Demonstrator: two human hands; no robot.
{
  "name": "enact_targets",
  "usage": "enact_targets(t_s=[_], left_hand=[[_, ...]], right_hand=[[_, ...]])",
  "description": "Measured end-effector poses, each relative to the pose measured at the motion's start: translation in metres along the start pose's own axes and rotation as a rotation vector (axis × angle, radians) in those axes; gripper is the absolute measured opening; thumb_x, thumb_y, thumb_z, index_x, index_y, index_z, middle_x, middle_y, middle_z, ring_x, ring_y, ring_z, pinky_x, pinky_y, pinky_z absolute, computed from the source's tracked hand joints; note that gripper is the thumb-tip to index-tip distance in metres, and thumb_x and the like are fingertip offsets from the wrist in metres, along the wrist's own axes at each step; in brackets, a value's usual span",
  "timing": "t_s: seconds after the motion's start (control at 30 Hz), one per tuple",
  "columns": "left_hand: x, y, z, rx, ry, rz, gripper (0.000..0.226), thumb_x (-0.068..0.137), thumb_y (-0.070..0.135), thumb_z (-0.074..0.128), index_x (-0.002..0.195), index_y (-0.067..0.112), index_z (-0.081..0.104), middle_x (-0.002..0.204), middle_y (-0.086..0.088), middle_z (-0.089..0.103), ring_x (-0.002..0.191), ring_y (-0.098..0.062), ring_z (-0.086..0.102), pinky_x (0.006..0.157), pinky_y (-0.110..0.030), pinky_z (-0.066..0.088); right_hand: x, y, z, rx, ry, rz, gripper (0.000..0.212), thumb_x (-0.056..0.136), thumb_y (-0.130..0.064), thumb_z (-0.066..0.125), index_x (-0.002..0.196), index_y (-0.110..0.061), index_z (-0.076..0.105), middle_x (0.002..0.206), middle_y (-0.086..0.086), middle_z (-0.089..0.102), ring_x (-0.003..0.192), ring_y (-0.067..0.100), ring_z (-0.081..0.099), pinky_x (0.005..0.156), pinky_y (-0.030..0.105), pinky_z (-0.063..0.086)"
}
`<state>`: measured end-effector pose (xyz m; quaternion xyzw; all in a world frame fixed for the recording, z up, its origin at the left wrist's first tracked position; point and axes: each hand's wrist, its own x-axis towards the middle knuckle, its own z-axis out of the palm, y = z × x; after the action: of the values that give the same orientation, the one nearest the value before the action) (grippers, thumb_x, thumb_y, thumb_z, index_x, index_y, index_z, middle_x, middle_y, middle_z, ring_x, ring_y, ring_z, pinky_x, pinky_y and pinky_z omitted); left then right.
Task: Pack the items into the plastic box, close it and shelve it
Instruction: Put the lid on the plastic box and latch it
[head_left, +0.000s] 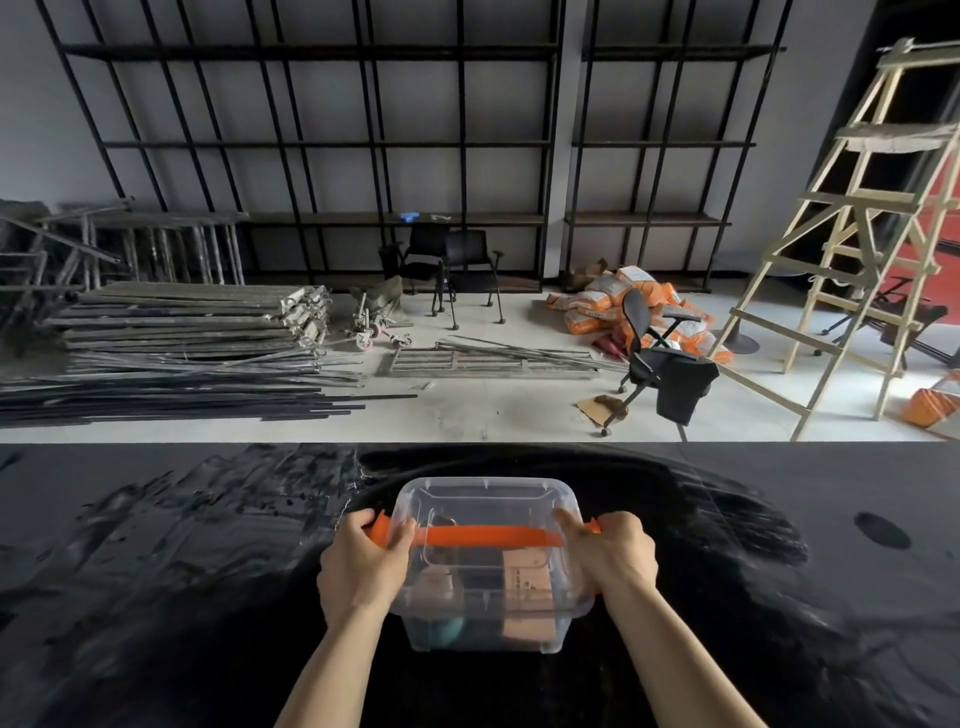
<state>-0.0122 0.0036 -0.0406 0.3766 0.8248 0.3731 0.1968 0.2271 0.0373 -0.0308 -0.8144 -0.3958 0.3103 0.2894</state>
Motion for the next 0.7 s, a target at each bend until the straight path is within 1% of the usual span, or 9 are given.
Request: enact_targets(t_s=[0.07, 0.17, 0.23, 0.27, 0.37, 0.47, 0.57, 0.63, 0.7], left_hand=[[-0.005, 0.001, 0.001, 0.017, 0.076, 0.095, 0.047, 0.080, 0.052, 0.070, 0.117, 0.025, 0.064, 0.101, 0.003, 0.074, 0.096, -0.023, 0.068, 0.084, -0.039, 0.054], [-0.012, 0.004, 0.004, 0.015, 0.151, 0.202, 0.031, 0.084, 0.045, 0.069, 0.109, 0.027, 0.064, 0.097, 0.006, 0.074, 0.094, -0.022, 0.067, 0.080, -0.039, 0.053], [-0.014, 0.004, 0.006, 0.009, 0.174, 0.244, 0.029, 0.086, 0.041, 0.069, 0.110, 0.025, 0.062, 0.097, 0.006, 0.074, 0.093, -0.023, 0.068, 0.080, -0.039, 0.052], [-0.014, 0.003, 0.007, 0.010, 0.188, 0.255, 0.030, 0.086, 0.039, 0.069, 0.111, 0.024, 0.061, 0.098, 0.005, 0.074, 0.093, -0.023, 0.068, 0.080, -0.038, 0.052], [-0.014, 0.004, 0.008, 0.014, 0.213, 0.295, 0.028, 0.087, 0.033, 0.071, 0.110, 0.023, 0.057, 0.097, 0.006, 0.074, 0.091, -0.023, 0.070, 0.075, -0.035, 0.048], [-0.014, 0.006, 0.008, 0.056, 0.220, 0.337, 0.021, 0.087, 0.031, 0.070, 0.100, 0.027, 0.053, 0.087, 0.009, 0.071, 0.083, -0.021, 0.069, 0.069, -0.029, 0.037], [-0.012, 0.004, 0.009, 0.067, 0.220, 0.352, 0.024, 0.085, 0.031, 0.071, 0.097, 0.028, 0.051, 0.083, 0.009, 0.071, 0.079, -0.022, 0.068, 0.067, -0.029, 0.035], [-0.012, 0.000, 0.011, 0.013, 0.174, 0.317, 0.026, 0.086, 0.034, 0.069, 0.105, 0.027, 0.053, 0.096, 0.005, 0.072, 0.087, -0.023, 0.067, 0.069, -0.030, 0.039], [-0.007, -0.004, 0.014, -0.156, -0.021, 0.180, 0.038, 0.091, 0.044, 0.059, 0.125, 0.028, 0.051, 0.116, 0.001, 0.068, 0.104, -0.025, 0.064, 0.080, -0.035, 0.046]], right_hand=[[-0.007, 0.002, 0.003, 0.010, 0.093, -0.098, 0.042, 0.081, -0.054, 0.072, 0.081, -0.013, 0.066, 0.072, -0.001, 0.066, 0.058, 0.014, 0.057, 0.047, 0.025, 0.036], [-0.023, 0.004, 0.010, -0.039, 0.220, -0.299, 0.024, 0.094, -0.040, 0.062, 0.096, -0.017, 0.069, 0.084, 0.001, 0.070, 0.072, 0.022, 0.062, 0.060, 0.031, 0.042], [-0.028, 0.003, 0.014, -0.085, 0.262, -0.377, 0.024, 0.098, -0.032, 0.056, 0.110, -0.014, 0.067, 0.099, 0.007, 0.070, 0.089, 0.030, 0.066, 0.070, 0.034, 0.043], [-0.029, 0.003, 0.014, -0.104, 0.265, -0.395, 0.024, 0.099, -0.029, 0.054, 0.113, -0.012, 0.066, 0.103, 0.008, 0.069, 0.092, 0.031, 0.065, 0.072, 0.036, 0.043], [-0.027, 0.002, 0.014, -0.166, 0.263, -0.443, 0.023, 0.101, -0.023, 0.049, 0.110, -0.010, 0.065, 0.101, 0.008, 0.066, 0.086, 0.028, 0.063, 0.068, 0.034, 0.044], [-0.026, 0.000, 0.013, -0.192, 0.272, -0.460, 0.021, 0.101, -0.023, 0.048, 0.107, -0.010, 0.064, 0.099, 0.007, 0.065, 0.079, 0.024, 0.059, 0.065, 0.031, 0.041], [-0.025, 0.001, 0.017, -0.182, 0.252, -0.453, 0.019, 0.102, -0.026, 0.046, 0.107, -0.012, 0.058, 0.101, 0.007, 0.063, 0.072, 0.019, 0.051, 0.064, 0.031, 0.040], [-0.020, 0.004, 0.018, -0.110, 0.184, -0.426, 0.018, 0.103, -0.031, 0.044, 0.111, -0.016, 0.051, 0.101, 0.005, 0.058, 0.069, 0.018, 0.051, 0.060, 0.032, 0.040], [-0.013, 0.007, 0.018, 0.047, 0.014, -0.362, 0.024, 0.103, -0.035, 0.041, 0.123, -0.022, 0.047, 0.099, 0.003, 0.059, 0.073, 0.017, 0.059, 0.058, 0.031, 0.044]])
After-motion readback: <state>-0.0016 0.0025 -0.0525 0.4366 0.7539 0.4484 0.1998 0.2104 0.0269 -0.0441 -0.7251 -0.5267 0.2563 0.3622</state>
